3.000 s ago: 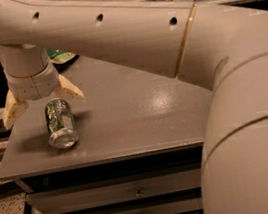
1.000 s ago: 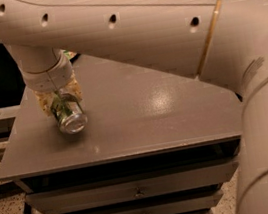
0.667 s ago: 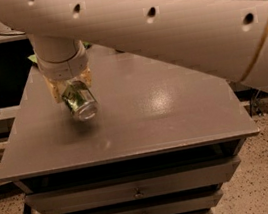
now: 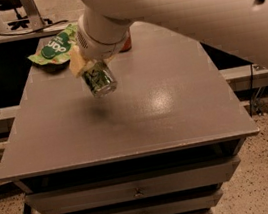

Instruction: Place green can upright

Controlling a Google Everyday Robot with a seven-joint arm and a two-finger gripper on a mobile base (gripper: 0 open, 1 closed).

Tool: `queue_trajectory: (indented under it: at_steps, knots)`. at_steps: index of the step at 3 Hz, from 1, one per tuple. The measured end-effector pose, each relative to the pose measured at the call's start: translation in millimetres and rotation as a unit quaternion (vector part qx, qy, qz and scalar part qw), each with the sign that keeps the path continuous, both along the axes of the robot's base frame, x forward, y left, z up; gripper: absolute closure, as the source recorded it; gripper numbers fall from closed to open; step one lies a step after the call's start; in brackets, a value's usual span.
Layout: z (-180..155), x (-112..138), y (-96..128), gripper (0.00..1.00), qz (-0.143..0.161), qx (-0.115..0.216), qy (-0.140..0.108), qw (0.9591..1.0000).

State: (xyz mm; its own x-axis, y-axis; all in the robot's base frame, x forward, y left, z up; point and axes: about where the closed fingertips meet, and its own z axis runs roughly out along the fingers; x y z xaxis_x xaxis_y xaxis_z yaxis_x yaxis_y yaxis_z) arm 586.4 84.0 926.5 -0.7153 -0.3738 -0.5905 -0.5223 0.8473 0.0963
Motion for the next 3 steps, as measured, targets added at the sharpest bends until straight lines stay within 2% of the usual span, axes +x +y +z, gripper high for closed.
queue_trajectory:
  at_steps: [1,2,3]
  knots:
    - [17.7,19.0,-13.0,1.0,0.023,0.079,-0.04,0.9958]
    - [35.9,32.8,-18.9,1.0,0.044,0.162,-0.081,0.9824]
    - [54.7,36.9,-18.8,1.0,0.077,0.204,-0.131,0.9671]
